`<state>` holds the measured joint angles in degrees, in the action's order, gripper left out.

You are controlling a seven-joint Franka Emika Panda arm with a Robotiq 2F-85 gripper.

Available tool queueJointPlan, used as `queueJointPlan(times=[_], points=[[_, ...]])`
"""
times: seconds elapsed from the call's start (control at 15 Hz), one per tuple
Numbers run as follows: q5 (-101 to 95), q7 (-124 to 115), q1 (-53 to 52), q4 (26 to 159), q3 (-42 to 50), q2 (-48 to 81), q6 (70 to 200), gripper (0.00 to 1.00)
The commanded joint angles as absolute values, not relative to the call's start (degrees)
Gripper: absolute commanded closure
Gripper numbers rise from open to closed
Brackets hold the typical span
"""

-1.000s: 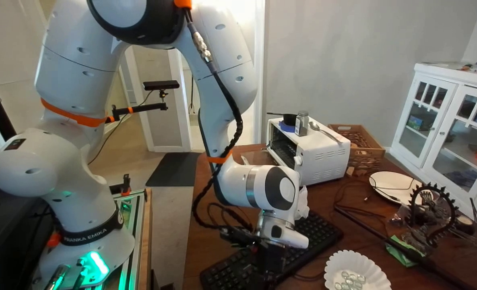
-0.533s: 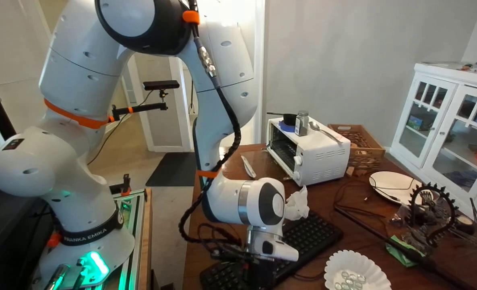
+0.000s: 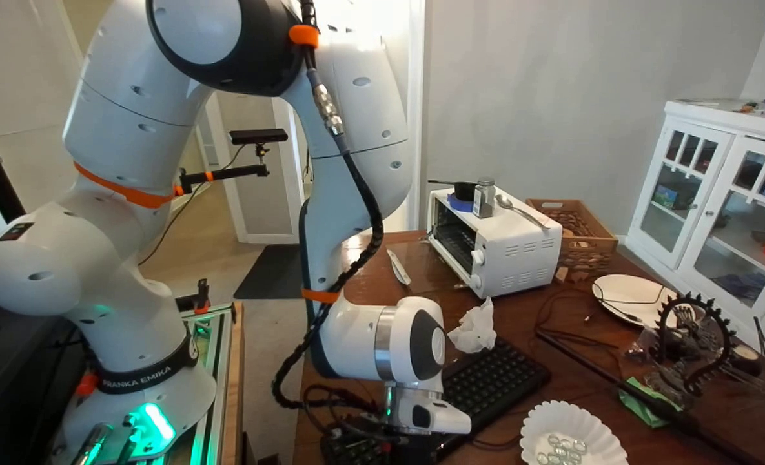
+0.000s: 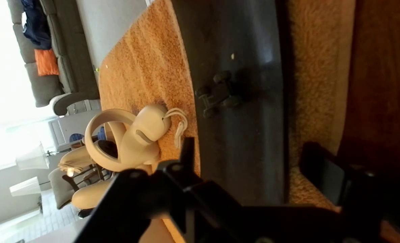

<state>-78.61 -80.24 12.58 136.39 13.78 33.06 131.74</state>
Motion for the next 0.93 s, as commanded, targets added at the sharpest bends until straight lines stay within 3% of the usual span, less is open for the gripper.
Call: queueJointPlan(times=[0.0,0.4,0.47,0.87], points=[[-81.74,-83.12,14.76,137.35,13.63,33.79,134.00,0.50],[-82.67,-84.03,16.31,138.04,13.62,34.21,134.51,0.95],[-81.98,-83.48,16.38,137.95,13.54,34.38,133.93,0.99],[-73.14,-73.75,13.68,137.15,12.12,31.49,123.01,0.96]])
